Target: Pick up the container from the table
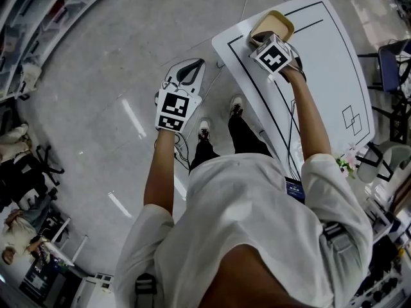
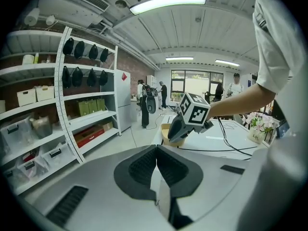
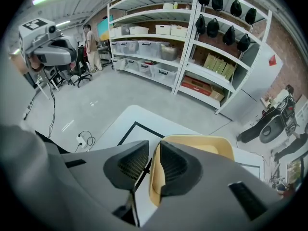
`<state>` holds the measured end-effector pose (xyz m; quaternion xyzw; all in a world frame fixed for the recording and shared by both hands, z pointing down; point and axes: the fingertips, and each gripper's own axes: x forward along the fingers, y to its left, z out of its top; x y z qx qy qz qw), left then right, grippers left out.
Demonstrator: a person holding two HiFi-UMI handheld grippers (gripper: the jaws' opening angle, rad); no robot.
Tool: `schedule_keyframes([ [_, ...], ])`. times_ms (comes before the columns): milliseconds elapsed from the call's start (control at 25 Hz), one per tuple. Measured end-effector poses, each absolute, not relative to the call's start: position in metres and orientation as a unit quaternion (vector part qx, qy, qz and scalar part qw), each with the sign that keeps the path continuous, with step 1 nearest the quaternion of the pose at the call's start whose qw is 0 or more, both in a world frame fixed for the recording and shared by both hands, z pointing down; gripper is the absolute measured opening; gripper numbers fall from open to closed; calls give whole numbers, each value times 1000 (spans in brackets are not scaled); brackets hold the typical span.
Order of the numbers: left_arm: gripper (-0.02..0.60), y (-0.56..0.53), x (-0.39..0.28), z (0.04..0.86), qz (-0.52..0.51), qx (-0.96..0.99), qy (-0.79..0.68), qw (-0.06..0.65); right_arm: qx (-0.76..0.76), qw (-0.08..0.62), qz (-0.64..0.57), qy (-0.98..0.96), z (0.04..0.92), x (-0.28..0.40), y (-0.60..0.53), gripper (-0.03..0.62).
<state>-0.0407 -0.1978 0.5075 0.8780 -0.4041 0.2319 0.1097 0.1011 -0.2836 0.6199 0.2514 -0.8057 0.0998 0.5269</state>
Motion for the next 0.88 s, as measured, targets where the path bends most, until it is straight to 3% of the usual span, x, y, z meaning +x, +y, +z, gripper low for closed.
schedule_keyframes([
  [480, 18, -191, -58, 501, 231, 874, -415, 103, 272, 573, 87, -768, 635, 113, -283, 26],
  [880, 18, -174, -67, 454, 211, 892, -396, 49, 353, 516, 38, -780, 540, 112, -252, 25],
])
